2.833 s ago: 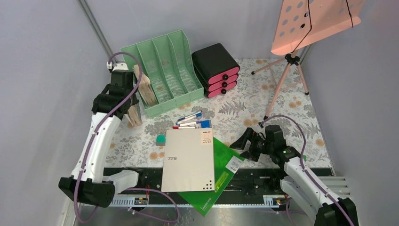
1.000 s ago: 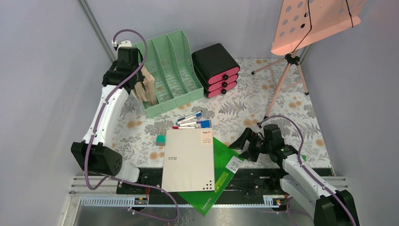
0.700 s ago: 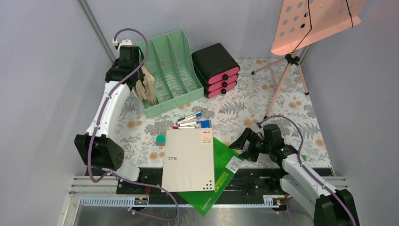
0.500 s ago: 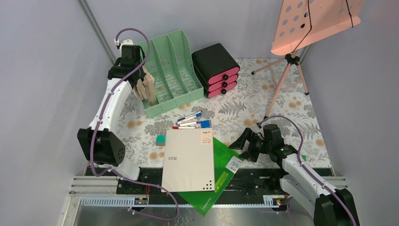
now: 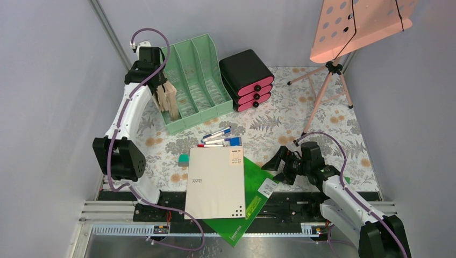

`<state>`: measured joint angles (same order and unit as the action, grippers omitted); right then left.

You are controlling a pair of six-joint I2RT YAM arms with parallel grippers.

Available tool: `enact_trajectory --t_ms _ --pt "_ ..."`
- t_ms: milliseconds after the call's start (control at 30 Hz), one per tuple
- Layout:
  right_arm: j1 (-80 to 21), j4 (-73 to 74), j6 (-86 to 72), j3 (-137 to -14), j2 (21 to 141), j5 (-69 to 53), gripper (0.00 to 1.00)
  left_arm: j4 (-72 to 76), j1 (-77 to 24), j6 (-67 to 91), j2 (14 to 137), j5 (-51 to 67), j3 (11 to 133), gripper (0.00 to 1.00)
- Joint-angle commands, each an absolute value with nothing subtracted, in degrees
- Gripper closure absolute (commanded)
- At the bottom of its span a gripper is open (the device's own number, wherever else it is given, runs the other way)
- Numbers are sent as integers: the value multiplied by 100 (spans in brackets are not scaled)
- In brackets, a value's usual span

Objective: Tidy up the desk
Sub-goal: Place the book in the storage box.

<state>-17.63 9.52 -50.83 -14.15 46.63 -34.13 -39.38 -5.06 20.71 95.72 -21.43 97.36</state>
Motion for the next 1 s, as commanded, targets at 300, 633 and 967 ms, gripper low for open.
enact_trajectory --t_ms 300,633,967 --pt "-1767 795 -5041 -1437 4656 -3537 0 -3413 -377 2368 10016 -1635 10535 99" --pt "-1767 783 -5037 -1441 4693 -3553 1 -3417 -352 2260 9824 -1370 10170 51" --pt "-1772 735 -5085 -1407 4651 -3543 0 -3393 -325 2302 9433 -734 10143 19"
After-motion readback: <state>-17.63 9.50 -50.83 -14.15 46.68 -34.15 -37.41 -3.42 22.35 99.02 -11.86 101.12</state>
